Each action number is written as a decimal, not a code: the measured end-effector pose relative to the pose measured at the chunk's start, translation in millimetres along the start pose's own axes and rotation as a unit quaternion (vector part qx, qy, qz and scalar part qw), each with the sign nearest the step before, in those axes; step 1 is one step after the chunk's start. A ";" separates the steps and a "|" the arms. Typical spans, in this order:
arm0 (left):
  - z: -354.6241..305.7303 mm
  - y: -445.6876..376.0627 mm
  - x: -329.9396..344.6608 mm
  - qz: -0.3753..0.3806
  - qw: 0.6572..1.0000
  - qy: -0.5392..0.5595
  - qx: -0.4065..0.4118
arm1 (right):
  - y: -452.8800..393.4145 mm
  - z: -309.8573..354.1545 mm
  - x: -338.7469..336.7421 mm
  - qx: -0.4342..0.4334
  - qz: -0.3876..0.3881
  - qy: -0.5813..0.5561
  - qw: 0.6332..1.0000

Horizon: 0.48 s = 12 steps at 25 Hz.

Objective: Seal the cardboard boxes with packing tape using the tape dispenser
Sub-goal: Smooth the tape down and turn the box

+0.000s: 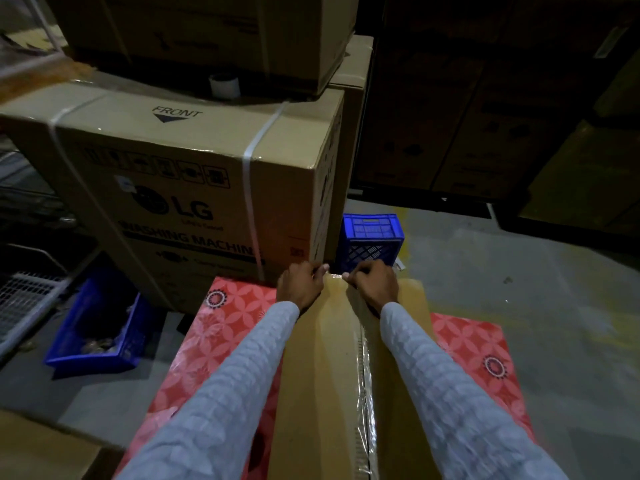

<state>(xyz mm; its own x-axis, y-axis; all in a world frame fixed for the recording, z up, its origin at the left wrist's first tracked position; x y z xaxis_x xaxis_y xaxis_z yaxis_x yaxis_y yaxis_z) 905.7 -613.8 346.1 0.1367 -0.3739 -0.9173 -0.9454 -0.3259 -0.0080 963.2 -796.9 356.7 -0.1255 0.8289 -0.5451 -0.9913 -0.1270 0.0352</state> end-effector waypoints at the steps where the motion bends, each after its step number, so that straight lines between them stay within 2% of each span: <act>1: 0.5 0.7 1.3 -0.004 0.999 0.032 -0.004 | -4.2 1.7 6.8 0.003 0.012 0.024 1.000; 4: 6.4 -12.7 5.8 0.033 0.995 0.091 0.012 | -1.6 7.2 26.3 -0.006 0.064 -0.002 0.998; 6: 13.5 -13.8 10.6 0.064 0.990 0.123 0.010 | 6.6 2.3 29.1 -0.024 0.050 -0.021 0.998; 8: 21.5 -11.2 16.0 0.049 0.989 0.140 -0.014 | 3.6 2.8 30.5 -0.029 0.028 -0.013 0.999; 12: 30.8 -12.5 21.9 0.006 0.979 0.192 -0.064 | -3.4 12.7 40.7 -0.030 0.033 0.028 0.999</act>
<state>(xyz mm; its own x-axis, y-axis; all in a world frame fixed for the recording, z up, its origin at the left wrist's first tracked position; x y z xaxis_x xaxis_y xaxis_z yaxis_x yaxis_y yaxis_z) 911.4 -591.3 313.9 0.2503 -0.6688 -0.7001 -0.9060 -0.4167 0.0743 960.9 -755.8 345.0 -0.1873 0.7859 -0.5893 -0.9764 -0.2146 0.0242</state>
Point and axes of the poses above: each hand's wrist, its own y-axis away from the middle knuckle, its own x-axis out of the palm, z = x × y, the point moved 6 cm from there along -y, towards the middle knuckle, and after that the axes turned 13 degrees about -y, right-handed, at the moved point
